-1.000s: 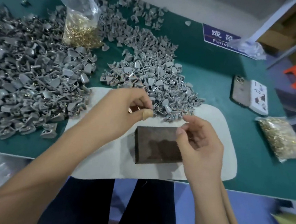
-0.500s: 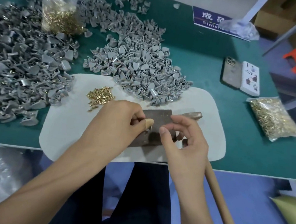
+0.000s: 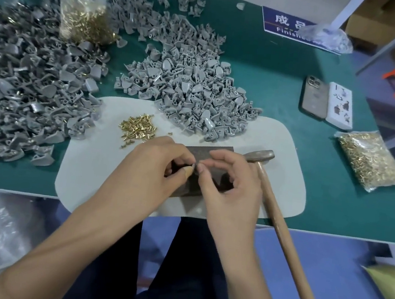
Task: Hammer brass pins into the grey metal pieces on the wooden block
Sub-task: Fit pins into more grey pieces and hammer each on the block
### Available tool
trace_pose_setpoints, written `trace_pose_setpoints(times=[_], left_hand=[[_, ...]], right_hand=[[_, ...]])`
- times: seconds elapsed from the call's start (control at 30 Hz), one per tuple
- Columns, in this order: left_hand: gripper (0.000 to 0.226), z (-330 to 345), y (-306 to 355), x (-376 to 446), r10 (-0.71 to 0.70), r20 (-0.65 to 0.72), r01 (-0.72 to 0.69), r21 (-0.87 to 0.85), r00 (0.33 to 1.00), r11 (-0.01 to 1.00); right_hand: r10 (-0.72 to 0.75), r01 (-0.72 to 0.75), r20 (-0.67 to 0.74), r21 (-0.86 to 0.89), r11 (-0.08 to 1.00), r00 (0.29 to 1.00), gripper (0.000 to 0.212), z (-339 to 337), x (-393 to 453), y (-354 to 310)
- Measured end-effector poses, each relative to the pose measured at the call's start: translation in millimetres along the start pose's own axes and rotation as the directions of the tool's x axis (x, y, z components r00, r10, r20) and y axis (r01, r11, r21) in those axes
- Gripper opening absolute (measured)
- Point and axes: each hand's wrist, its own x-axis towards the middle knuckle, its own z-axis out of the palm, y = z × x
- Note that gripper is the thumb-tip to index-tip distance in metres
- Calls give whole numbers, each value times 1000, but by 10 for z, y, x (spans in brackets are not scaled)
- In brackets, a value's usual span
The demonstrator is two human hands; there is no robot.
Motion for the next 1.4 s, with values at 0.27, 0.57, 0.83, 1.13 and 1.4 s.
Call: trace_pose_setpoints(times=[0.27,0.57,0.83,1.13,1.4], left_hand=[[13,46,-26,-21,5,-39,-6,-34,999,999],[11,92,-39,-28,2,-66,-6,-65,998,998],[13,102,-64,-17,5,-77,-11,-75,997,997],[13,92,-55,-9,15,-80,-21,-68,997,997],[9,103,-65,-7,22,-90,-29,-81,996,996]], right_hand=[[-40,40,84,10,999,996,34,-53,57,39],[-69,66,111,35,997,991,35,-79,49,100],[-92,97,111,-44,994,990,30,-111,81,52],[-183,267,257,-345,900,949,15,-189,214,-65],[-106,269,412,-361,893,905,10,-258,353,-186]])
